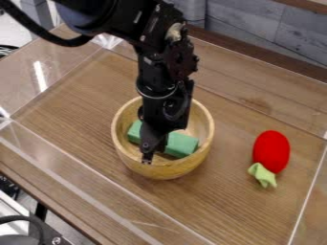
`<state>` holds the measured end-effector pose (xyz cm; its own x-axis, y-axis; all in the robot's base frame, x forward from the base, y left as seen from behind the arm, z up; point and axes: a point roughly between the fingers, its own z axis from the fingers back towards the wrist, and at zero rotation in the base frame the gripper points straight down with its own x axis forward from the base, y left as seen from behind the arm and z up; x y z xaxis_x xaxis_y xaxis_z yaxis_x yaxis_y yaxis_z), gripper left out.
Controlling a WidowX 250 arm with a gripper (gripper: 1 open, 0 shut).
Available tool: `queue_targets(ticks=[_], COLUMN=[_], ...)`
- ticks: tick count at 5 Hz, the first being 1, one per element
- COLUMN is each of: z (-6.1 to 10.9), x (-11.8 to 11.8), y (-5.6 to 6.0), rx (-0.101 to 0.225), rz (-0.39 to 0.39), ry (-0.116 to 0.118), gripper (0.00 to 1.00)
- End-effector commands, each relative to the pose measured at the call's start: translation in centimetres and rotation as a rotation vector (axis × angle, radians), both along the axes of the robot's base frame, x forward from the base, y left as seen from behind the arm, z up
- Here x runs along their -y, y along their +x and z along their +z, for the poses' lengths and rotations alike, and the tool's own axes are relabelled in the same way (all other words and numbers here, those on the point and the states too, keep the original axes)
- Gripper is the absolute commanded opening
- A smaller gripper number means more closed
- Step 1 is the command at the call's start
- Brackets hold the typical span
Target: Put the green stick in the brown bowl
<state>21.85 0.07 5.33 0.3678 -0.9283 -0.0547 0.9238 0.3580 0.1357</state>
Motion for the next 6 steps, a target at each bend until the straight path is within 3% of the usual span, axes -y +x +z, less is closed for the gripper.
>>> queue_targets(ticks=[1,4,5,6], z=[0.3,0.2,0.9,1.5], x=[-0.1,-0.1,-0.3,-0.4], y=[0.4,0.5,0.6,0.7], rx=[0.019,0.018,0.021,0.02], rz=[0.018,0.054,0.069,0.081], ry=[-0.016,-0.061,-0.064,-0.066], gripper=[0.0,0.0,1.0,1.0])
